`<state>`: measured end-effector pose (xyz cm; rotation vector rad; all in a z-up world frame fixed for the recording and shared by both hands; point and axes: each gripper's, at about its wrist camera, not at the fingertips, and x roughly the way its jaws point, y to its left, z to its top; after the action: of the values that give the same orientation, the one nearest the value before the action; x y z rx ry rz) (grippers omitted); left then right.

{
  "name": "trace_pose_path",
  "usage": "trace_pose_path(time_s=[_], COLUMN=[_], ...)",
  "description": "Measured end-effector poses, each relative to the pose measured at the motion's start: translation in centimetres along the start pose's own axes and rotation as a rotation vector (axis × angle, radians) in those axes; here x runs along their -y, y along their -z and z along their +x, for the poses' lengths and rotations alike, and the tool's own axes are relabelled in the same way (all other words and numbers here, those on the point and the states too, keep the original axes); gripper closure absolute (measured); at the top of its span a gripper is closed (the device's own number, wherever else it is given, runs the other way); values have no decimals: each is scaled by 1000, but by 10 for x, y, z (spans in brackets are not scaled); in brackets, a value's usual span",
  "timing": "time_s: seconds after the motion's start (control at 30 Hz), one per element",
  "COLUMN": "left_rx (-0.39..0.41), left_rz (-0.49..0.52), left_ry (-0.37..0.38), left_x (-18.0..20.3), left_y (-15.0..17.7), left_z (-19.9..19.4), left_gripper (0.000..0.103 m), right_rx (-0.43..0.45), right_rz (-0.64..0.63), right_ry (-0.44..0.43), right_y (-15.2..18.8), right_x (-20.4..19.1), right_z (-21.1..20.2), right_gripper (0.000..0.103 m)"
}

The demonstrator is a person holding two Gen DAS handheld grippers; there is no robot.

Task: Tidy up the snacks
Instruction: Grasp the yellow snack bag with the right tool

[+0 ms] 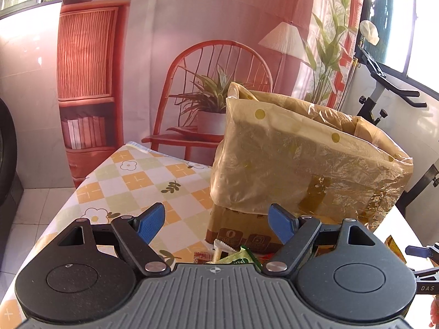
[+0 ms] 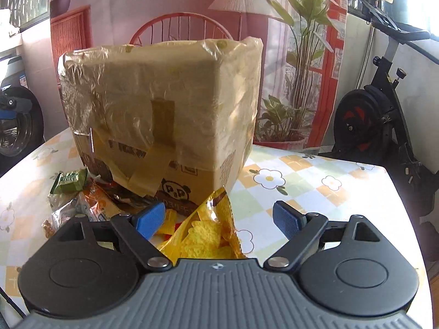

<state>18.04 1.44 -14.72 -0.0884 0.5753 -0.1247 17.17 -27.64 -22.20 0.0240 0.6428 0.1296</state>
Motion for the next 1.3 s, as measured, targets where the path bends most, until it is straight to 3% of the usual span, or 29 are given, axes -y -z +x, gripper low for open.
trace_pose_path(time_s=[0.17, 0.3, 0.77, 0.87, 1.0, 1.13, 1.3], left_rx=[-7, -10, -52, -59, -72, -93, -107], left_rz=[2, 7, 2, 7, 12, 24, 31], left_ry=[-1, 9, 35, 40, 42, 49, 67], left_x=[-1, 1, 5, 7, 7, 5, -2], left_y=[4, 8, 25, 28, 33, 36, 37], left_z=[1, 0, 0, -1, -1, 3, 5], left_gripper=[19, 19, 19, 19, 19, 20, 25], right_rx=[-18, -43, -65, -75, -77, -87, -97], right_rz=[122, 229, 280, 294, 306, 324, 377], right_ry=[-35, -86, -200, -219, -273, -311, -308], right_y=[22, 29, 40, 42, 42, 40, 38], right_x=[11, 20, 7, 3, -2, -9, -13], right_z=[8, 12, -11, -9, -7, -1, 6], right_gripper=[7, 6, 5, 9, 29, 31, 25])
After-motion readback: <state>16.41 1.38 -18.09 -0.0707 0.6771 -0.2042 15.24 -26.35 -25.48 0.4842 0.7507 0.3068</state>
